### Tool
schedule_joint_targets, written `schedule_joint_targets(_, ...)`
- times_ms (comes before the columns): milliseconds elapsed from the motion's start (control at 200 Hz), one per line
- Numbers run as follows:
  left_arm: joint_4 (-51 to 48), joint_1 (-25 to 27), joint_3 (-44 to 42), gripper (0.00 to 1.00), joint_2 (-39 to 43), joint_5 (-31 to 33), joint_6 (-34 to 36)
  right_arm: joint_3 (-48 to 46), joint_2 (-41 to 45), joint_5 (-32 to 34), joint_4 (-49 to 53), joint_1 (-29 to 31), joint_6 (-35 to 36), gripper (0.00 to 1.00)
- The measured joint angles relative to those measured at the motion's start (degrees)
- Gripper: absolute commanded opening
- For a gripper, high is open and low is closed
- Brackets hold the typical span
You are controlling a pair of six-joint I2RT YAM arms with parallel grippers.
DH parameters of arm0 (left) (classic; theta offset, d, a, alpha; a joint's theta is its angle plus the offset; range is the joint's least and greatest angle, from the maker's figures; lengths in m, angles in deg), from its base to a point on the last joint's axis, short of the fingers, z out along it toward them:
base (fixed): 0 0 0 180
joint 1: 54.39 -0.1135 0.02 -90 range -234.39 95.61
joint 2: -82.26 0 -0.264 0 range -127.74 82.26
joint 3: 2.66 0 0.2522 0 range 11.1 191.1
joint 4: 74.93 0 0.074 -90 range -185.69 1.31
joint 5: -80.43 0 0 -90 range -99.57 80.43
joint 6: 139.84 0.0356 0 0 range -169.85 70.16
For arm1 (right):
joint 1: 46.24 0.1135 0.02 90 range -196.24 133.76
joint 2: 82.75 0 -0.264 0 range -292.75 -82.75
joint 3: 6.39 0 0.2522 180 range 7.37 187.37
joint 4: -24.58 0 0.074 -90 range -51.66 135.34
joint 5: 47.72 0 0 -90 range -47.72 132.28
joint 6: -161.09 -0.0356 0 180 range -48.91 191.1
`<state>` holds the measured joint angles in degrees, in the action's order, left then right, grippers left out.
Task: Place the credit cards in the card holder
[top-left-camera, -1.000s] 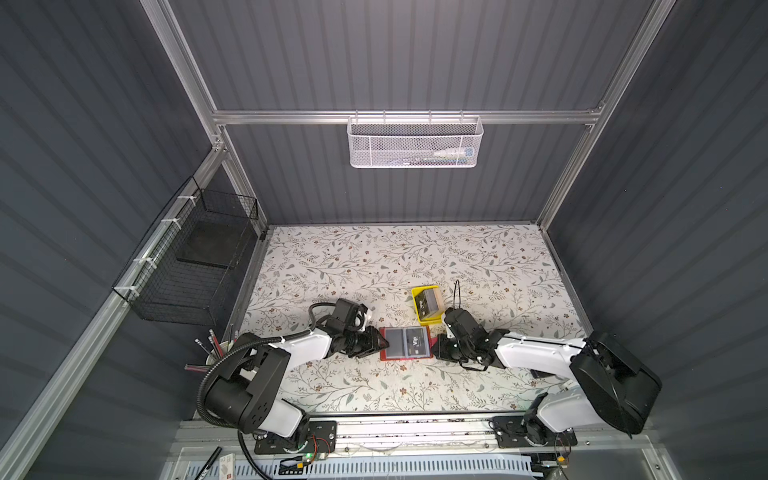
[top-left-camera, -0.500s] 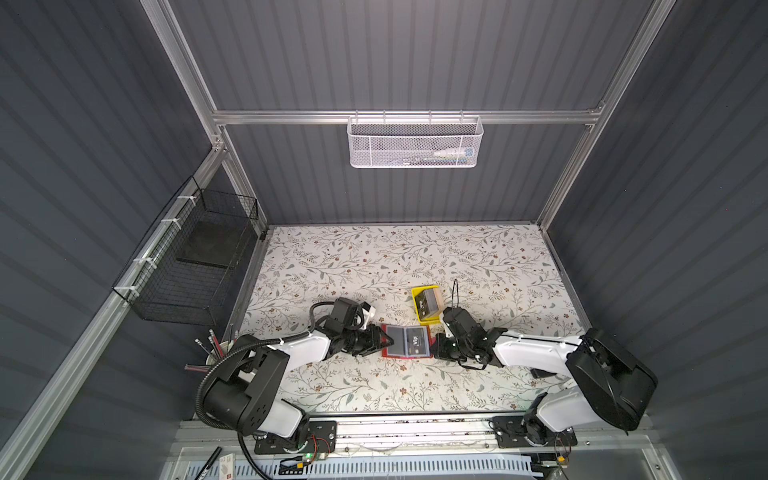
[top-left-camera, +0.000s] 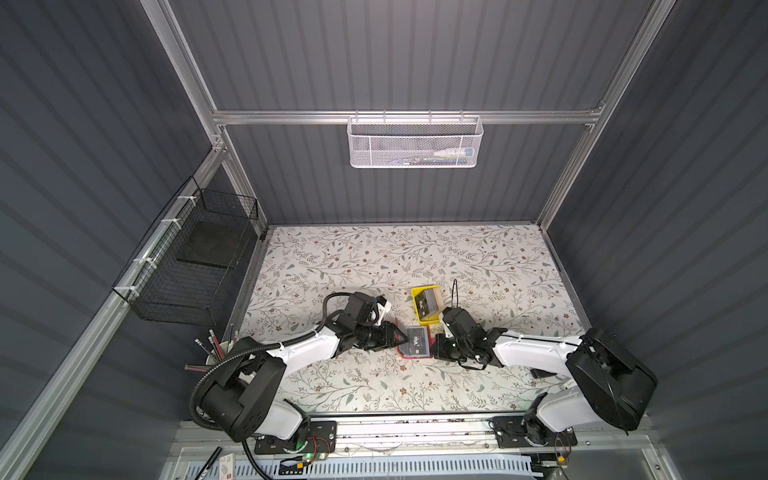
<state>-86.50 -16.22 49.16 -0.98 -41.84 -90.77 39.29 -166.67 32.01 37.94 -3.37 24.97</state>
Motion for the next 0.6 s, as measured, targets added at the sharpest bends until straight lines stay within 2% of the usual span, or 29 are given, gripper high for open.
schedule_joint_targets(220,0.85,2.73,1.79,0.48,-2.23,1.18,-0.22,-0.24,1.51,0.00,1.77,0.09,-0.07,0.13)
schedule_joint_targets(415,2.45,4.48,2.47,0.60,-4.04,1.36,-1.33,-0.44,1.90,0.00,1.99,0.09,-0.15,0.14)
schedule_joint_targets(600,5.64,5.33,2.47,0.58,-5.49,0.94,-2.56,-0.98,2.84,0.22,2.21,0.09,-0.39,0.14)
